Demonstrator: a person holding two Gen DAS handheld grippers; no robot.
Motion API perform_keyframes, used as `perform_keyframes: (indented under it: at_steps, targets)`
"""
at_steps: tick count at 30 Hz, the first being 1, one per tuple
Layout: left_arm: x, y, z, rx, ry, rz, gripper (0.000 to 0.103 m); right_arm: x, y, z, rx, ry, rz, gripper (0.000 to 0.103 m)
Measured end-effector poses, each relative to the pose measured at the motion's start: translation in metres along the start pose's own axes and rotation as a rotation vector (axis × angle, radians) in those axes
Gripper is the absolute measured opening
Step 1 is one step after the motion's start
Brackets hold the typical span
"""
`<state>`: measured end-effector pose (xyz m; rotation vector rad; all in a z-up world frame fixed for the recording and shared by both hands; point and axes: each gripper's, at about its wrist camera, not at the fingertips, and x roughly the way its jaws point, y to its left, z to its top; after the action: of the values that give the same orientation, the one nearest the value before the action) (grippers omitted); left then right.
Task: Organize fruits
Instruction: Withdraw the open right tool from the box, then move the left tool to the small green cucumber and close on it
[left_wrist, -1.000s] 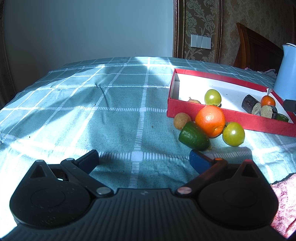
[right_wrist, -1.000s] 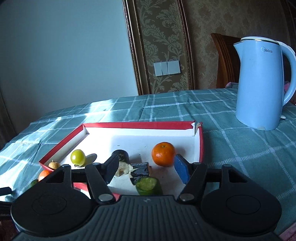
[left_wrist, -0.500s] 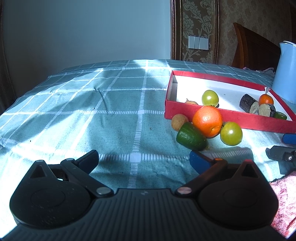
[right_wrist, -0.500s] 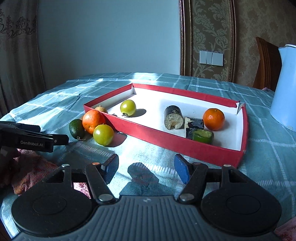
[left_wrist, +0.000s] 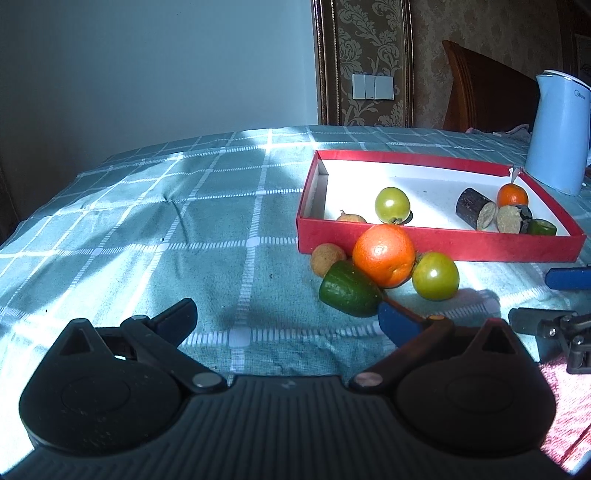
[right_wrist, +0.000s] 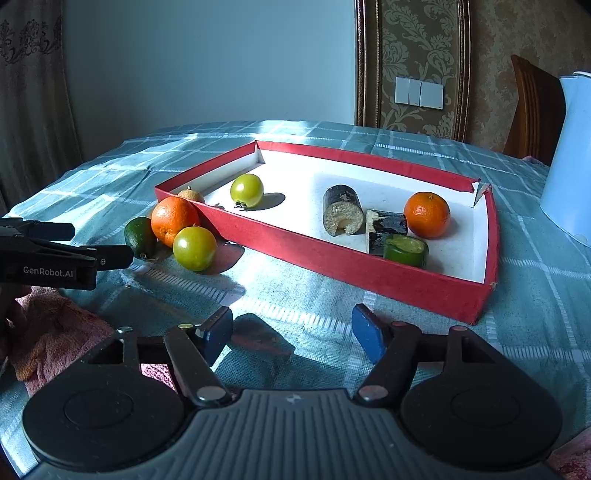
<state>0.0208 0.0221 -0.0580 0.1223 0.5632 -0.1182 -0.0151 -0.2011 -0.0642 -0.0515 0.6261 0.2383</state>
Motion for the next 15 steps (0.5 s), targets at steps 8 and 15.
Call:
perform_keyframes:
  at_steps: [8,15]
  targets:
    - [0.008,-0.006,0.008,0.025,0.006,-0.018,0.103,0.000,0.000,0.000,0.004,0.000,0.008,0.074]
    - [0.013,-0.008,0.011,0.028,0.007,-0.043,0.103,0.000,0.000,0.000,0.004,0.000,0.008,0.074]
